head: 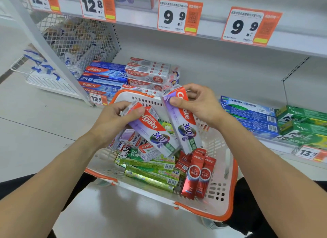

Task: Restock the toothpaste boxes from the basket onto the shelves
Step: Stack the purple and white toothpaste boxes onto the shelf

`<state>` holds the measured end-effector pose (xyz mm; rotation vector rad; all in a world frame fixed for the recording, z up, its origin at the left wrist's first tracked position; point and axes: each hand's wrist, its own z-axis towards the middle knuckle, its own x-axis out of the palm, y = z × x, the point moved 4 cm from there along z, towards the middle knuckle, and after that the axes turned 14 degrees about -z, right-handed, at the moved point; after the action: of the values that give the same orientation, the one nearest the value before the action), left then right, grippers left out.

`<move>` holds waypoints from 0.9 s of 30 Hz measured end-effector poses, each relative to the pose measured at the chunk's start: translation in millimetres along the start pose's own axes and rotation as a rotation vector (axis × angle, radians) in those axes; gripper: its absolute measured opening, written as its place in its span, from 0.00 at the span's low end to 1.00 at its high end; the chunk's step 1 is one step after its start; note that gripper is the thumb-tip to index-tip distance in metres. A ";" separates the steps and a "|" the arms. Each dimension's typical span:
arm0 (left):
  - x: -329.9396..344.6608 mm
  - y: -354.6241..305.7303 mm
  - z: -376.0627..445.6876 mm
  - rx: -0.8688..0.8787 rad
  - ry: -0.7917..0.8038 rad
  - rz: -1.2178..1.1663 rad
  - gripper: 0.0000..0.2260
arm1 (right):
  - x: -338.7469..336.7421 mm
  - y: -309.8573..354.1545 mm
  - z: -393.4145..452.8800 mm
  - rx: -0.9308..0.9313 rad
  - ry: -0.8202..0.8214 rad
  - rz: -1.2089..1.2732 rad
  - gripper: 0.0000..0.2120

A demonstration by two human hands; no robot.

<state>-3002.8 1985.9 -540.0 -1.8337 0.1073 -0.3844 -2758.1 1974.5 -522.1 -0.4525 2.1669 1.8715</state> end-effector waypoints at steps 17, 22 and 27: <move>16.9 -63.5 -17.3 0.041 0.048 0.222 0.12 | 38.4 45.4 -14.7 -0.133 0.155 0.077 0.19; -1.4 -137.3 -5.9 0.223 -0.008 0.095 0.14 | -2.3 71.3 -11.3 -0.182 0.272 -0.174 0.22; -15.5 -176.8 17.4 0.332 -0.138 -0.199 0.12 | -39.4 109.5 5.4 -0.225 0.001 -0.057 0.20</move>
<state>-3033.7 2058.5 -380.0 -1.5395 -0.2241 -0.3870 -2764.0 1997.1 -408.0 -0.5517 1.9298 2.0926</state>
